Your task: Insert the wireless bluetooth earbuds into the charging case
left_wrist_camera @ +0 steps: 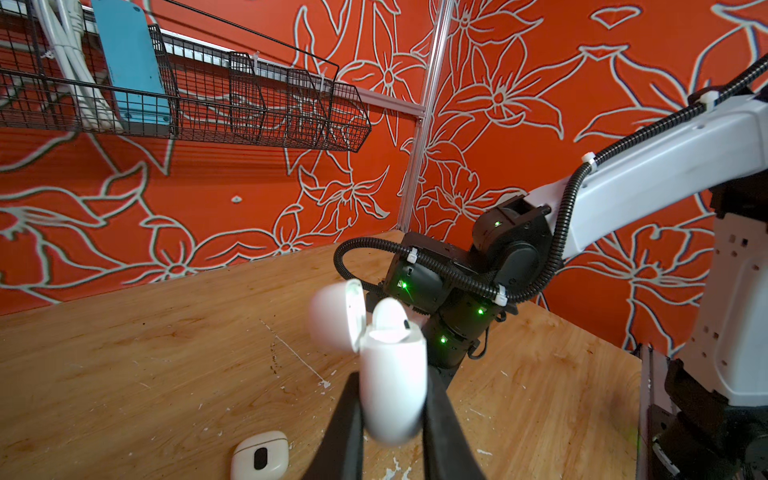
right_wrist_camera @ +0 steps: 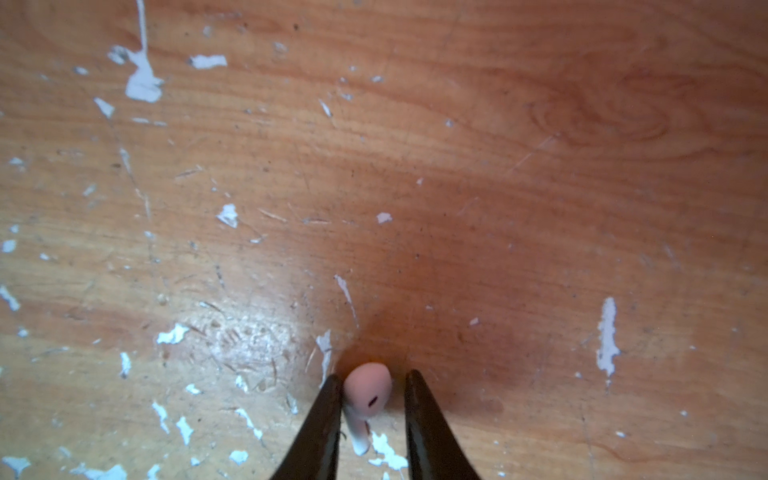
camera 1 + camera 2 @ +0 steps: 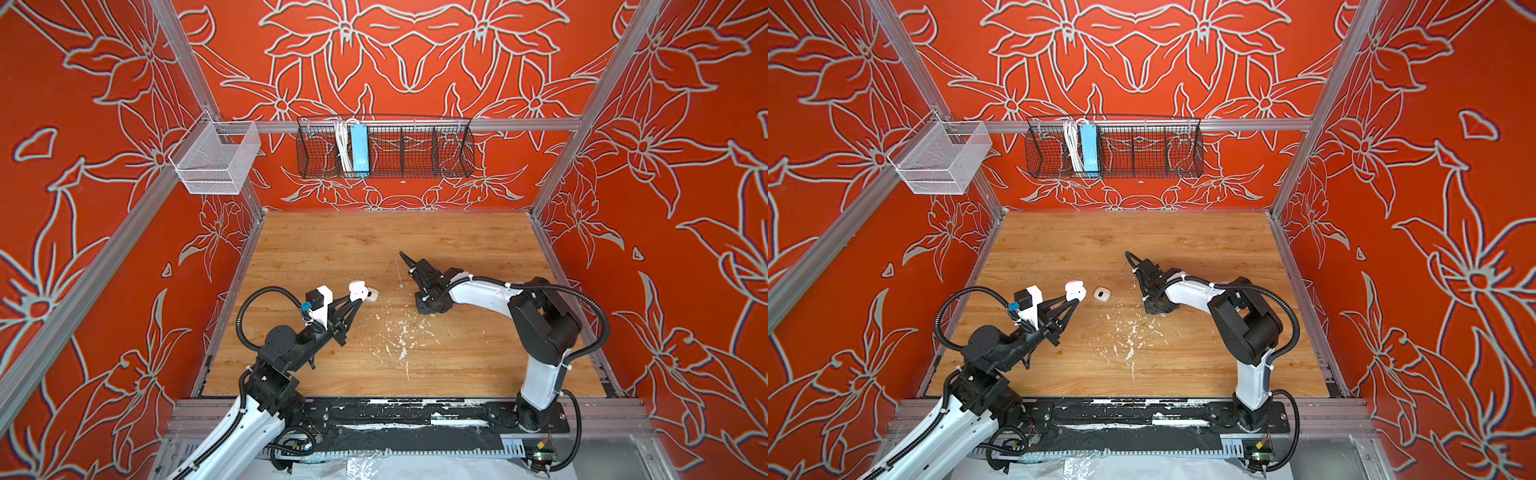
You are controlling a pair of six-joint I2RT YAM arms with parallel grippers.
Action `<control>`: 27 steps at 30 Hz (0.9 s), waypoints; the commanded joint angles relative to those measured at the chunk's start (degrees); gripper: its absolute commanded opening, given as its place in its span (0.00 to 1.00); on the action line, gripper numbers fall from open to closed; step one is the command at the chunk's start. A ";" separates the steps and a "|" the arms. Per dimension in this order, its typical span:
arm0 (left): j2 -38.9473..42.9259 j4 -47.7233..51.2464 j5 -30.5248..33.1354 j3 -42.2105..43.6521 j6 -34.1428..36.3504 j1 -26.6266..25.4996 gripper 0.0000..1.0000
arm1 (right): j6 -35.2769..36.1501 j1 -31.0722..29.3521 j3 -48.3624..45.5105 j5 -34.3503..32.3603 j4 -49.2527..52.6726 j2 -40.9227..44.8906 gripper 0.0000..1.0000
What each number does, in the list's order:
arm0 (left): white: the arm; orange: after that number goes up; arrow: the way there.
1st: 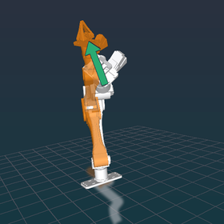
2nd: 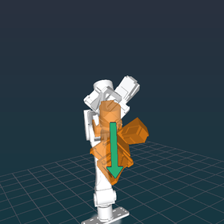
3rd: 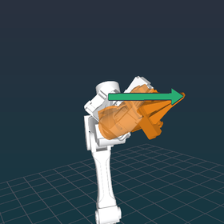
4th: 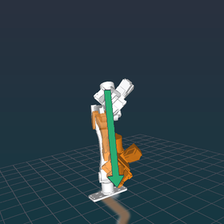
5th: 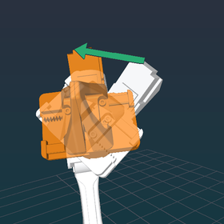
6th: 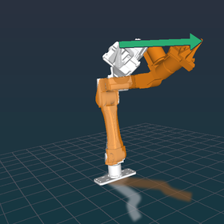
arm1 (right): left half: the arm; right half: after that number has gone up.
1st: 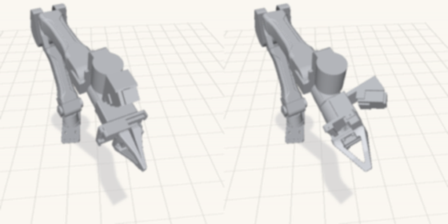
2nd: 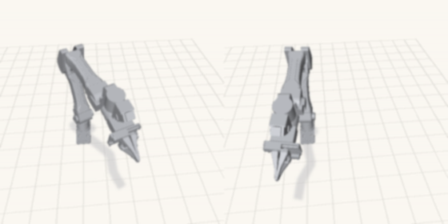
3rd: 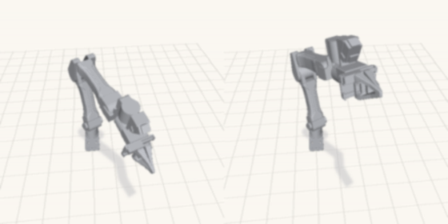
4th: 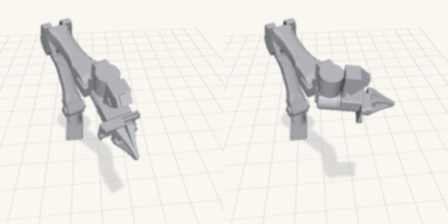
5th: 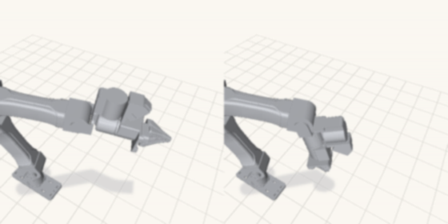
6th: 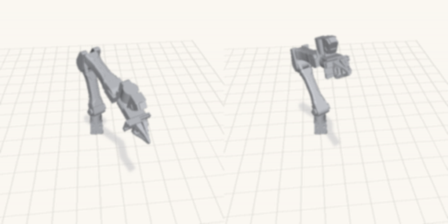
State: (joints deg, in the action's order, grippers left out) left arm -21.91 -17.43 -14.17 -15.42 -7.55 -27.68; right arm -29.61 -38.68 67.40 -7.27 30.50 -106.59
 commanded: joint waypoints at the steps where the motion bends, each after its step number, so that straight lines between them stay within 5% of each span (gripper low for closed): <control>1: 0.77 -0.77 -0.87 -1.55 -0.50 0.44 0.00 | -2.01 0.18 -2.27 -2.25 1.41 -0.83 0.29; 11: 2.29 0.29 -0.80 -1.63 -0.62 0.41 0.00 | -3.61 0.18 -4.10 -1.70 -0.77 -0.44 0.32; 27: 3.37 0.98 -1.42 -1.71 -0.97 0.44 0.00 | -6.27 0.18 -5.37 -3.26 -1.67 2.11 0.16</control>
State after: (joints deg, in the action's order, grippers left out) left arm -18.90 -15.57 -14.44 -15.42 -7.84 -27.68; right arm -33.71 -38.68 64.45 -8.58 25.74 -105.16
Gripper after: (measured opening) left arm 0.201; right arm 0.192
